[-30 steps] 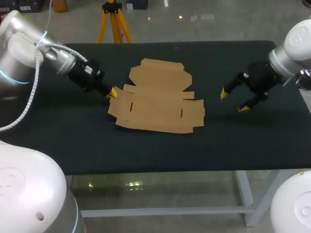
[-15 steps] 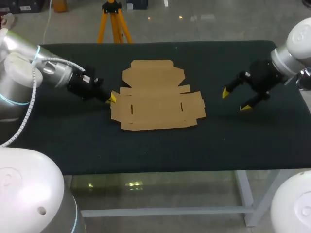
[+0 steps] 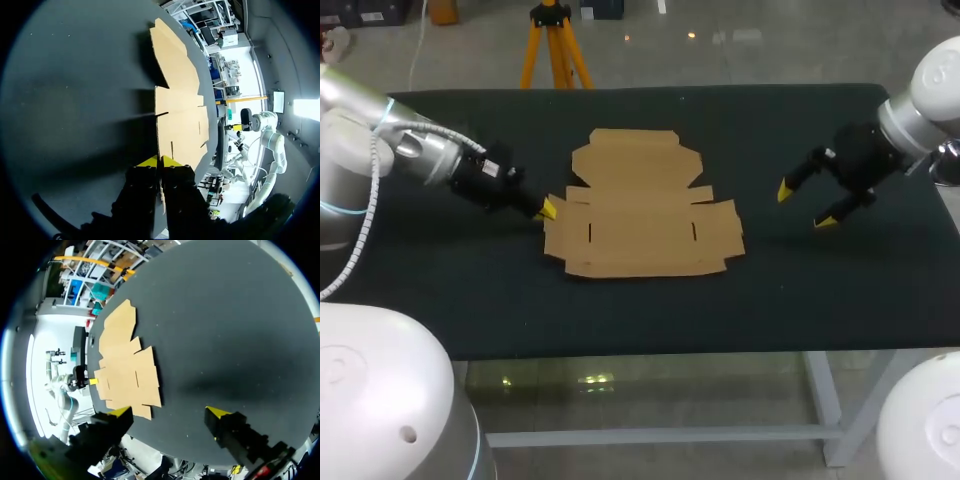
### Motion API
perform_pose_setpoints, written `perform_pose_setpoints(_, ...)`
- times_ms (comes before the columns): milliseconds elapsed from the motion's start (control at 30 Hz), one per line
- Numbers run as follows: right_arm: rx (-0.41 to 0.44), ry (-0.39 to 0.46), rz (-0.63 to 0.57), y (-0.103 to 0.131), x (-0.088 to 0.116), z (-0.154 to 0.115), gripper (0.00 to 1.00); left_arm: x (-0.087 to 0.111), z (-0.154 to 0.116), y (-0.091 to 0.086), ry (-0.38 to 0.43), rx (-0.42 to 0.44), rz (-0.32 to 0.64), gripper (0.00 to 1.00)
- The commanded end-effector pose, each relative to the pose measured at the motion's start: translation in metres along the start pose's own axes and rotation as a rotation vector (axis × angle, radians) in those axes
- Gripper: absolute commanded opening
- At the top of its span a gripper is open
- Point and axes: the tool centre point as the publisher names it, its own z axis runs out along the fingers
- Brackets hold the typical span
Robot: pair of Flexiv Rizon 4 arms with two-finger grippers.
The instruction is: Assemble the packaging by folding the flat box into shape, placing the metal phone stand inside, and closing the box properly
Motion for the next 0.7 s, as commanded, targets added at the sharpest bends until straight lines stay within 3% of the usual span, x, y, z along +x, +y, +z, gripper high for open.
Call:
perform_pose_setpoints(33, 0.004, -0.002, 0.001, 0.0, 0.001, 0.0, 1.0, -0.001, 0.004, -0.001, 0.004, -0.03, -0.001, 0.0)
perform_pose_setpoints(533, 0.009, -0.005, 0.0, -0.001, 0.002, 0.001, 1.0, 0.002, 0.012, 0.021, -0.004, -0.046, 0.015, 0.0)
perform_pose_setpoints(567, 0.009, -0.004, 0.0, -0.001, 0.002, 0.002, 1.0, 0.002, 0.012, 0.022, -0.021, -0.044, 0.017, 0.38)
perform_pose_setpoints(600, 0.01, -0.004, 0.0, -0.001, 0.002, 0.002, 1.0, 0.002, 0.012, 0.022, -0.024, -0.042, 0.017, 1.0)
perform_pose_setpoints(700, 0.01, -0.003, 0.001, 0.0, 0.002, 0.002, 1.0, 0.003, 0.007, 0.021, -0.034, -0.031, 0.019, 1.0)
